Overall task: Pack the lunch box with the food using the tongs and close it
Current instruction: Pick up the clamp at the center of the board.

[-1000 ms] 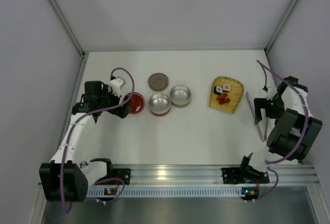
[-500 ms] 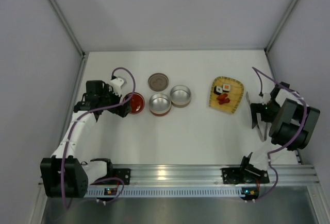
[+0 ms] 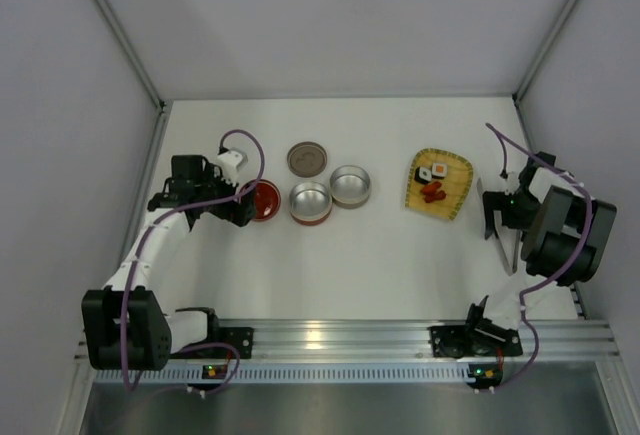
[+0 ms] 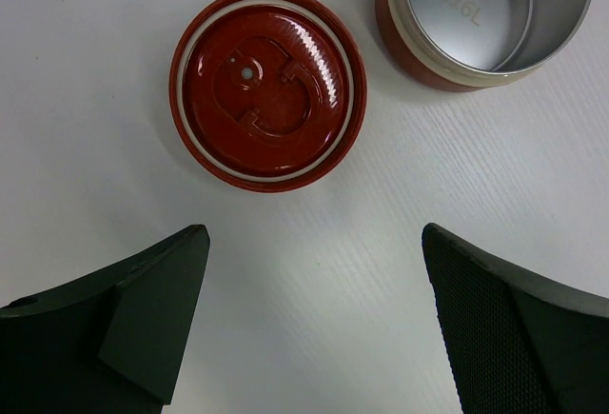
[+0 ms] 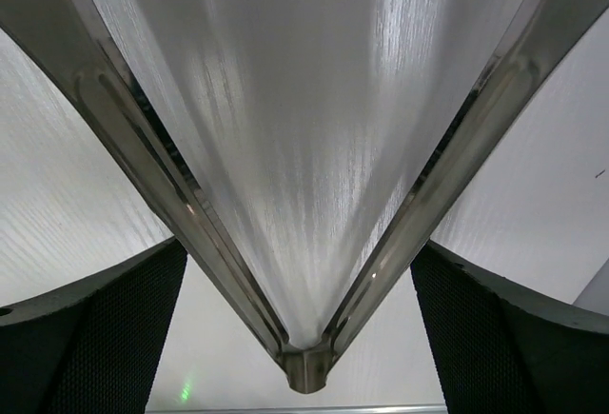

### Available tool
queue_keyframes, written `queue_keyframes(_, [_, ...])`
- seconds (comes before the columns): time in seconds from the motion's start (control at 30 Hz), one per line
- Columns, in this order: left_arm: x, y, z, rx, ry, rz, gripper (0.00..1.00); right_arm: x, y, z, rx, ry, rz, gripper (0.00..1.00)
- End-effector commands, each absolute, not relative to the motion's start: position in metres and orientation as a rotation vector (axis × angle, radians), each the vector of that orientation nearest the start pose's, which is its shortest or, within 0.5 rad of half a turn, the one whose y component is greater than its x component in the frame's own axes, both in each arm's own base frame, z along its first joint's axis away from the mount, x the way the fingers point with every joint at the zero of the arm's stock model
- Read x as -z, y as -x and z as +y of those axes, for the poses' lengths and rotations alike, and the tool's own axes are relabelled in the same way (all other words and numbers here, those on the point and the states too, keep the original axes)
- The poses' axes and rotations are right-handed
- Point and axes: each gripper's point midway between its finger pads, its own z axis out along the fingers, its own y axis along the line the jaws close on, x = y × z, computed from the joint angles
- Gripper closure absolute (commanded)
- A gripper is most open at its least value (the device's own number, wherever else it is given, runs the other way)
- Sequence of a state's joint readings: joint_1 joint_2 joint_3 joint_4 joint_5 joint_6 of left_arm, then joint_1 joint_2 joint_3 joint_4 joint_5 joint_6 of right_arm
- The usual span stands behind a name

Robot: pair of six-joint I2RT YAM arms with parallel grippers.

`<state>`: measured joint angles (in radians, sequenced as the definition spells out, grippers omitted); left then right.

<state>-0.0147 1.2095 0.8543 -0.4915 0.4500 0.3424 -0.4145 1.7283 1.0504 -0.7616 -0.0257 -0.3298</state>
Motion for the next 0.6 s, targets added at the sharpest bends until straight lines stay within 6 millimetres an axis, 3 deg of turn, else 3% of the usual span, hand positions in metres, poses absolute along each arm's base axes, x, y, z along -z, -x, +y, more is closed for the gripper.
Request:
queue_keyframes(0.0, [-0.143,-0.32,-0.072,0.393,-0.62,2.188,0.02,-0.005,-0.298,-0.118,0.0,-0.113,2.882,0.02])
queue_keyframes(0.27, [-0.134,-0.32,-0.073,0.405,-0.618,2.195,0.02,0.003,-0.303,-0.114,-0.031,-0.125,2.875,0.07])
queue_keyframes(0.43, [-0.132,-0.32,-0.073,0.406,-0.617,2.203,0.02,0.007,-0.306,-0.115,-0.042,-0.127,2.892,0.18])
queue_keyframes(0.57, [-0.13,-0.32,-0.072,0.404,-0.612,2.21,0.02,0.007,-0.3,-0.113,-0.047,-0.12,2.894,0.32])
